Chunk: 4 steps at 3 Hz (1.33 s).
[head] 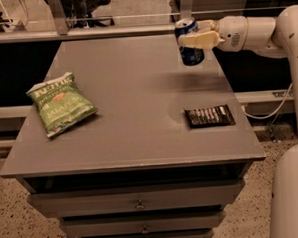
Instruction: Place pepsi can upright
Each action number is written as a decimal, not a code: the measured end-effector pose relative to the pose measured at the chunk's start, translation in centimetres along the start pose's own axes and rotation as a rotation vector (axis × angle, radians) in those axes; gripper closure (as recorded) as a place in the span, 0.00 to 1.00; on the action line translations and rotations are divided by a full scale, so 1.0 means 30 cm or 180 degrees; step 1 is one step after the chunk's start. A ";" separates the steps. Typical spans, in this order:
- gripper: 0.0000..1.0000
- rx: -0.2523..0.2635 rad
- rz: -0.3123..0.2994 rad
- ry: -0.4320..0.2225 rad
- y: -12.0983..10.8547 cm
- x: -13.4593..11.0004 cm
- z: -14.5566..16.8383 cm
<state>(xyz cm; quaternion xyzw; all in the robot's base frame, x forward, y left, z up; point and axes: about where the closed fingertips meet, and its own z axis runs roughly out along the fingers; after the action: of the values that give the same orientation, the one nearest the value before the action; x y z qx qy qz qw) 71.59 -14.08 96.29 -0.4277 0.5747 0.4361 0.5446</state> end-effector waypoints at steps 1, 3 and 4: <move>1.00 -0.0126 0.0187 -0.0209 0.032 0.054 0.003; 1.00 -0.0279 0.0438 -0.0563 0.057 0.127 0.015; 0.82 -0.0334 0.0428 -0.0620 0.061 0.163 0.009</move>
Offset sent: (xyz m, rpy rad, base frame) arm -0.0270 0.0045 -0.0426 0.2503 0.1041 0.0702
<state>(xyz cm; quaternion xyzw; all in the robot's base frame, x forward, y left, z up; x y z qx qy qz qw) 69.67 -13.44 91.46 -0.3718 0.5228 0.5406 0.5443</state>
